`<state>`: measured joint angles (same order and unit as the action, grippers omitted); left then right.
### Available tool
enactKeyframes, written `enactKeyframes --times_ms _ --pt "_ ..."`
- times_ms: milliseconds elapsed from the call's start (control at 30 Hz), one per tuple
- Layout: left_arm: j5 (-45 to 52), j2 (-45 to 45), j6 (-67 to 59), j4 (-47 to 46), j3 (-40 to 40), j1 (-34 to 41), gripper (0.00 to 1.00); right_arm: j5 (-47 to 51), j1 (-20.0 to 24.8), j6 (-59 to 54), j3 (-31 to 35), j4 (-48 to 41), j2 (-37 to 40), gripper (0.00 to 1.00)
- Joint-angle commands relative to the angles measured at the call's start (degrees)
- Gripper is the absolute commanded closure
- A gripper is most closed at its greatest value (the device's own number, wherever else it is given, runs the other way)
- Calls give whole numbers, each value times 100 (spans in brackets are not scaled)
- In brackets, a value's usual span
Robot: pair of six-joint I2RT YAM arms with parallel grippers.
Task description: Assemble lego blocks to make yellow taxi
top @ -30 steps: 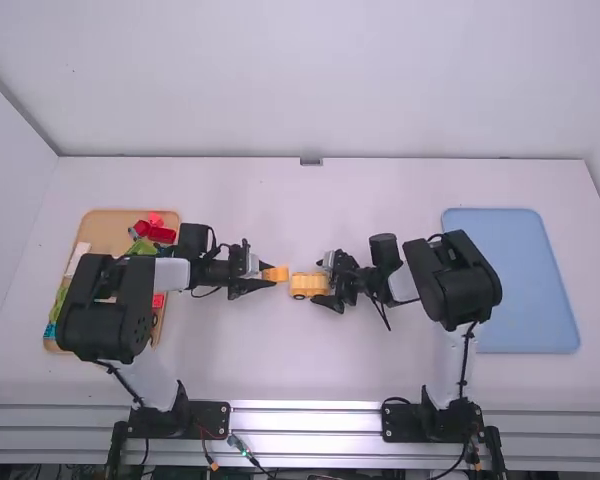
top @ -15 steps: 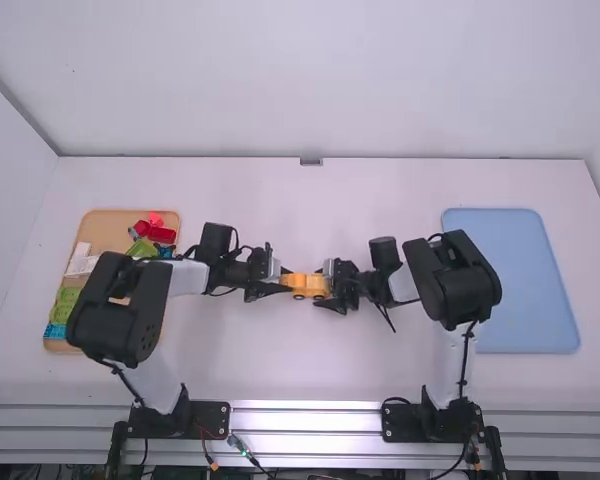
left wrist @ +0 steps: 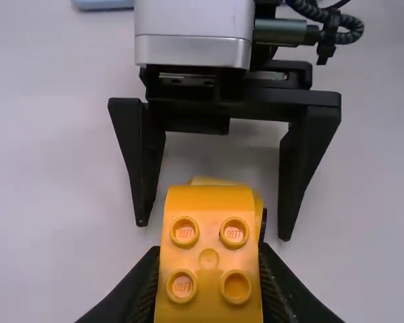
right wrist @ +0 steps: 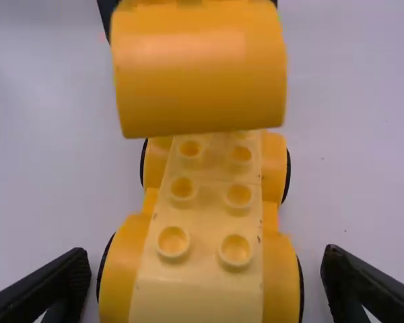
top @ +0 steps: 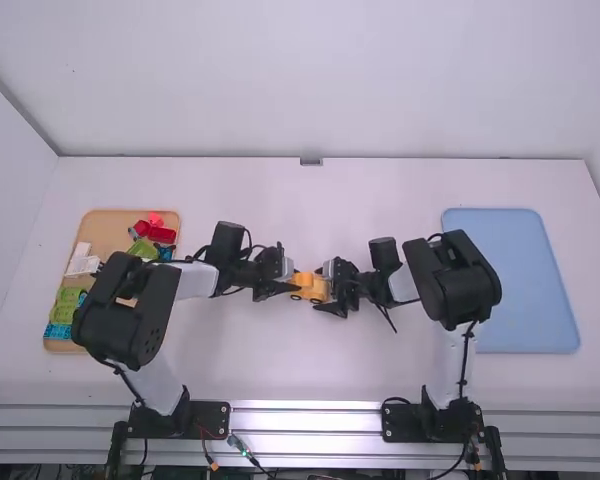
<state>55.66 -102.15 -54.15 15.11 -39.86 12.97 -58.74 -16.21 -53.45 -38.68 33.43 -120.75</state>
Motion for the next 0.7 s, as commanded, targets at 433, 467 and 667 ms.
enactKeyframes --times_ms 433,467,667 --pt "-114 101 76 -284 -203 15 96 522 -361 695 -52 461 -76 41" --pt "-111 92 79 -291 -203 9 96 520 -363 669 -50 435 -76 41" --pt "168 31 -35 -306 -203 26 98 256 -352 -129 -146 -179 -76 49"
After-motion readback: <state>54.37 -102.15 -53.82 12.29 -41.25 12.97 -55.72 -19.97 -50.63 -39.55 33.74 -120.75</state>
